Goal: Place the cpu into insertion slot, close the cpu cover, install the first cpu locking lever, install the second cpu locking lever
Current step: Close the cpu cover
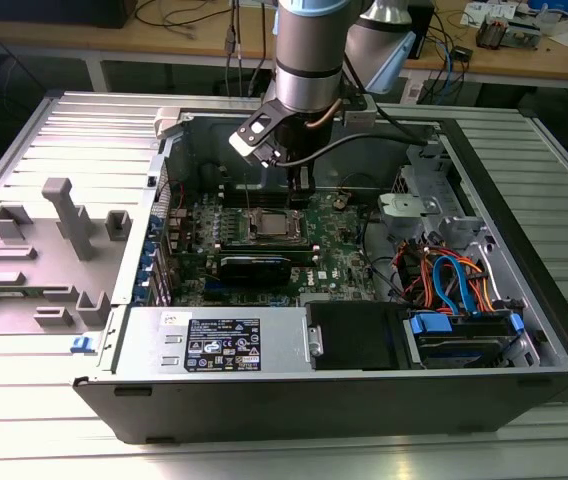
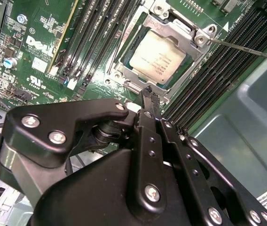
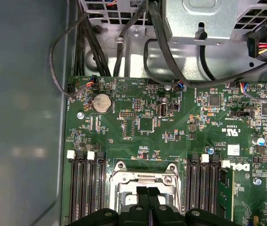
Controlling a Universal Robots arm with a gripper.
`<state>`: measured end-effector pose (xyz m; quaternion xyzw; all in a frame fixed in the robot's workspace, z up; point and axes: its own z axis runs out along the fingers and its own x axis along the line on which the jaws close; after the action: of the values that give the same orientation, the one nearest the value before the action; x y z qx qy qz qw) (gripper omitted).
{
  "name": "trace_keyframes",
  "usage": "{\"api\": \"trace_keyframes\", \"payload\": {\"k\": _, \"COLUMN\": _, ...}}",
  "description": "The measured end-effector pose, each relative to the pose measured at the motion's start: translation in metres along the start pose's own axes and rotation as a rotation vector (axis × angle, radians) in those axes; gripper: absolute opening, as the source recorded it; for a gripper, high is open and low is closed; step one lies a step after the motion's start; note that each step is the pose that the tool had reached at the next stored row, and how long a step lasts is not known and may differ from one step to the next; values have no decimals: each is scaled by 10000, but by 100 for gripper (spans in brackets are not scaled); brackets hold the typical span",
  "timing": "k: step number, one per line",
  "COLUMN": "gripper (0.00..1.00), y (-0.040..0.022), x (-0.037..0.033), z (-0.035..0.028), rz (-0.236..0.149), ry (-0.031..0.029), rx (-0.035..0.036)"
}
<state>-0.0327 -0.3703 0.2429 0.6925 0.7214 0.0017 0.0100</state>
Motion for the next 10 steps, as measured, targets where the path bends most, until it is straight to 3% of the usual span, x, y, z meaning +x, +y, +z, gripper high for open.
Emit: {"api": "trace_keyframes", "payload": {"k": 10, "gripper": 11, "y": -22, "x": 1, "z": 18, "rz": -5, "ry": 0, "rx": -1}}
